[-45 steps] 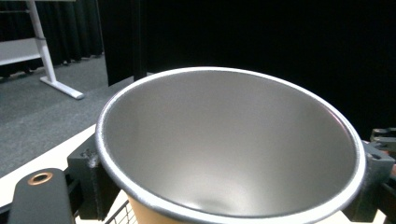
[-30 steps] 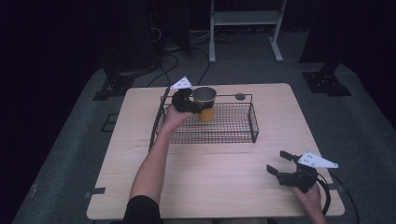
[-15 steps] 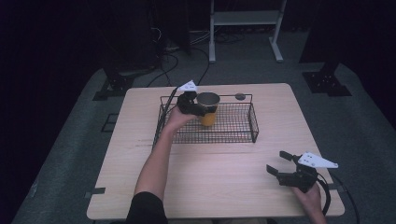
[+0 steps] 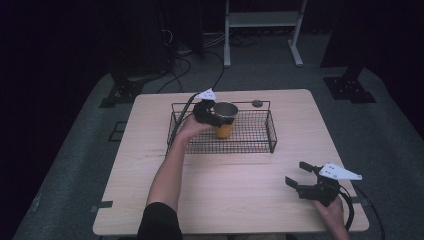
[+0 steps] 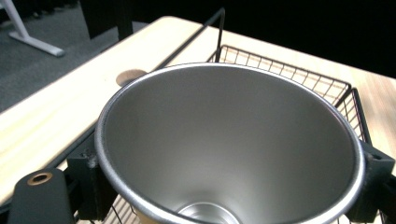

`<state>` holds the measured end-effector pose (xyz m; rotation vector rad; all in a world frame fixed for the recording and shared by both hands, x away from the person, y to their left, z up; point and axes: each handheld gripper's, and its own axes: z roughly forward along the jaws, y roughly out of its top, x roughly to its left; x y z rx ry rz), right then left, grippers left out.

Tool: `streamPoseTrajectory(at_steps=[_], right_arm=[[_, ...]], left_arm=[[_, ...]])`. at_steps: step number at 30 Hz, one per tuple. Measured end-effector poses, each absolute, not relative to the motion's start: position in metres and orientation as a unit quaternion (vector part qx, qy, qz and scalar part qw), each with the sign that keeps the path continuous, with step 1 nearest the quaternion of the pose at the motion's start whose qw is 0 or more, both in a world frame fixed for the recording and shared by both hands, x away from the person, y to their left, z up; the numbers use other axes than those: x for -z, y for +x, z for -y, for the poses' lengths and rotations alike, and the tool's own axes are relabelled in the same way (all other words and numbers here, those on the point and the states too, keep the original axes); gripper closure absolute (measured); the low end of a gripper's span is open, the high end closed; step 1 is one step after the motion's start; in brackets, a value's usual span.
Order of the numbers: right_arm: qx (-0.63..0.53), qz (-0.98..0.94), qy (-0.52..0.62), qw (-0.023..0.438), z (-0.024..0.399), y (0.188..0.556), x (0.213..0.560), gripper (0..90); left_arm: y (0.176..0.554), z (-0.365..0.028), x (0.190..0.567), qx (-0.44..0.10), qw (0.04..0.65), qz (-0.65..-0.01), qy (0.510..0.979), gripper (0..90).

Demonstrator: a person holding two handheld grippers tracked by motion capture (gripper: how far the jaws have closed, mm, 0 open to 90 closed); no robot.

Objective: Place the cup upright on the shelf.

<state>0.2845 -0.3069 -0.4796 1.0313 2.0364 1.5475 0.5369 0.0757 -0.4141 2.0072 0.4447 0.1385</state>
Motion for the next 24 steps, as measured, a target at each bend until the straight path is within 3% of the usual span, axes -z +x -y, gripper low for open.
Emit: streamPoseTrajectory(at_steps=[24], right_arm=[[-0.550, -0.725, 0.366, 0.192, 0.3067, 0.2843, 0.4796, 13.4]], left_arm=[[0.5361, -0.0737, 0.4189, -0.064, 0.484, -0.185, 0.853, 6.9]])
